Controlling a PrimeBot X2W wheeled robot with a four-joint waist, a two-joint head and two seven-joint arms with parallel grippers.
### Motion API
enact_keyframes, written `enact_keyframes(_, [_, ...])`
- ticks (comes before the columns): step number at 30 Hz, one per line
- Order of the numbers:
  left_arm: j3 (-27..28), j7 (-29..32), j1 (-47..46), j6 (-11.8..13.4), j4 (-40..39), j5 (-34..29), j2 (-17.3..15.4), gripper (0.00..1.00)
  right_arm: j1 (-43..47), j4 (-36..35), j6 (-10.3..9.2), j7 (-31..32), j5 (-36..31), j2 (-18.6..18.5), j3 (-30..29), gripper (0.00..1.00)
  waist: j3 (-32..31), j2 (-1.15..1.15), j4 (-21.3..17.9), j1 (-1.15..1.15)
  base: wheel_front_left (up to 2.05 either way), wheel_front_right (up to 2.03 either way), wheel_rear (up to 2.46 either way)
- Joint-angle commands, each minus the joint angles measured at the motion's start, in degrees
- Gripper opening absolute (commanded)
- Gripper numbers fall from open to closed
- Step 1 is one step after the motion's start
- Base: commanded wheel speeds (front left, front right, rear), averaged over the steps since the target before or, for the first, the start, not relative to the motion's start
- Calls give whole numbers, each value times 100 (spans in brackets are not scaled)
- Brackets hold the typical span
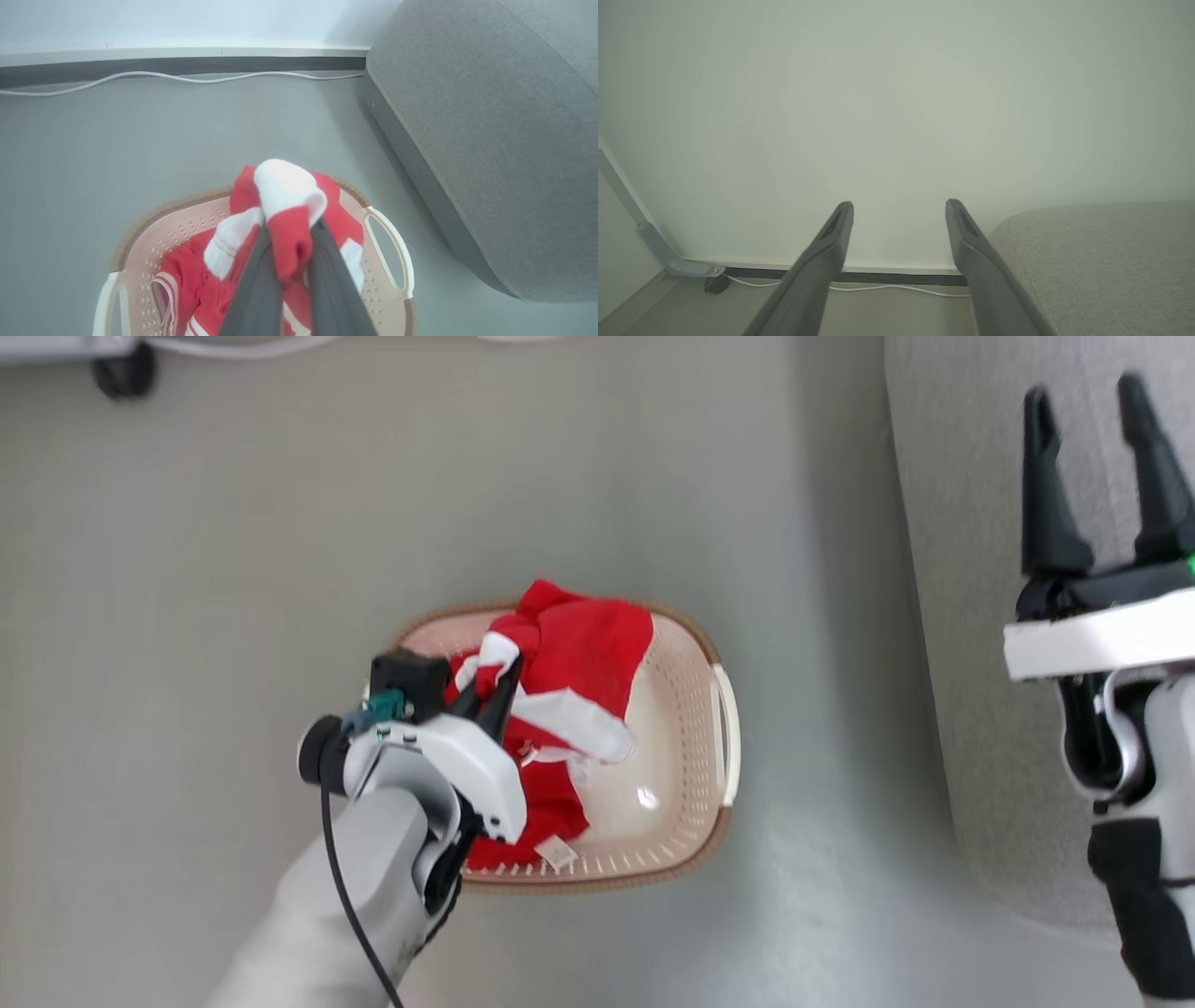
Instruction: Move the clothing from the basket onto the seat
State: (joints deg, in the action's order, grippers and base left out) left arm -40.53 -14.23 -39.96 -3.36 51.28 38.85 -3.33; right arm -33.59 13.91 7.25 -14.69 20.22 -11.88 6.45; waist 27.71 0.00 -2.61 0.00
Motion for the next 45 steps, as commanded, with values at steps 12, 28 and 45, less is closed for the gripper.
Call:
enact_keyframes(12, [1309,-76,1002,-128,-1257,-1204,-136,0,949,283,24,-30,-91,117,216,100,-1562,0,435,0,0,0,0])
enact_keyframes(28, [1917,-76,1158,-362,-2779,-2091,-78,0,1763,639,24,-30,-168,348,288,100,-2403,0,573,0,0,0,0])
enact_keyframes(45, [1781,-76,65,-408,-3844,-2328,-166,0,1803,729,24,-30,-179,402,290,100,-2291,0,656,0,0,0,0])
